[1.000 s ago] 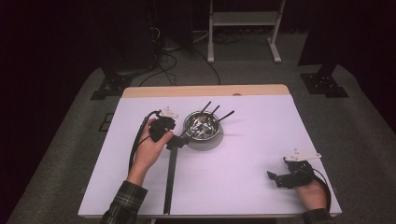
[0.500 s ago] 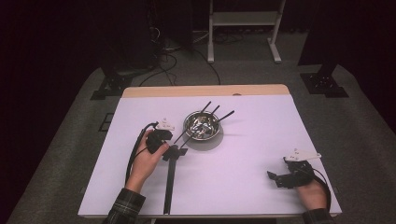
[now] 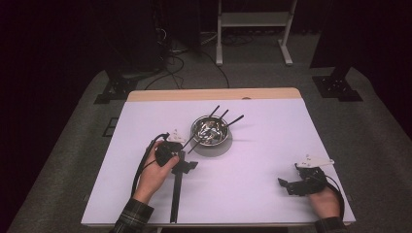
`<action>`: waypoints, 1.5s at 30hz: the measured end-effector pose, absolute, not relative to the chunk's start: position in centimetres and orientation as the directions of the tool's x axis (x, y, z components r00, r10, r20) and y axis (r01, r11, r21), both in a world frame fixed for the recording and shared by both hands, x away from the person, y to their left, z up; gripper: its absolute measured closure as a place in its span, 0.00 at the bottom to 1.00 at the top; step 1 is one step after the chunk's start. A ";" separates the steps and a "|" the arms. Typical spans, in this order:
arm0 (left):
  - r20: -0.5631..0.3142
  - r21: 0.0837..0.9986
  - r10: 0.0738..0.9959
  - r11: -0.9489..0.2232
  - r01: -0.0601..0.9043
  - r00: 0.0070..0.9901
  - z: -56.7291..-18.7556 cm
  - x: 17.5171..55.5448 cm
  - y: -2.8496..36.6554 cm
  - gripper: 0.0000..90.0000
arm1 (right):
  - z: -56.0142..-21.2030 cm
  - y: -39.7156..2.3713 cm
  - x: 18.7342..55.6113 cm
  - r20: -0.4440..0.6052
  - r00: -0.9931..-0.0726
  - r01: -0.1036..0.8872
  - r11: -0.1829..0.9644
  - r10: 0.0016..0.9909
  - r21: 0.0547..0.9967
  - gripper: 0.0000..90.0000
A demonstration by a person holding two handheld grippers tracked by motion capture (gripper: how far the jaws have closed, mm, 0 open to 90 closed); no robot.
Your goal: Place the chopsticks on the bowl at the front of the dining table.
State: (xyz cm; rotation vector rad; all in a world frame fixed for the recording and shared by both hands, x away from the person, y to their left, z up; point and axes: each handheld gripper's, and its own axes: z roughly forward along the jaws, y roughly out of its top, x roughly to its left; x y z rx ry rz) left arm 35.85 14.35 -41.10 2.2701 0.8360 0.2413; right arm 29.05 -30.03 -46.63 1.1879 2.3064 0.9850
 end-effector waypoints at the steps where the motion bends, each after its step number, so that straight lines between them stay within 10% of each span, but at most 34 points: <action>1: -0.061 0.667 0.626 -0.554 0.498 0.778 -41.1 35.7 14.2 0.10 | -46.6 -30.0 29.0 -0.004 -0.579 0.561 0.402 0.815 0.724 0.10; 45: -0.094 0.668 0.594 -0.558 0.493 0.799 -40.5 34.5 12.4 0.11 | -46.6 -30.0 29.0 -0.004 -0.579 0.561 0.402 0.815 0.723 0.10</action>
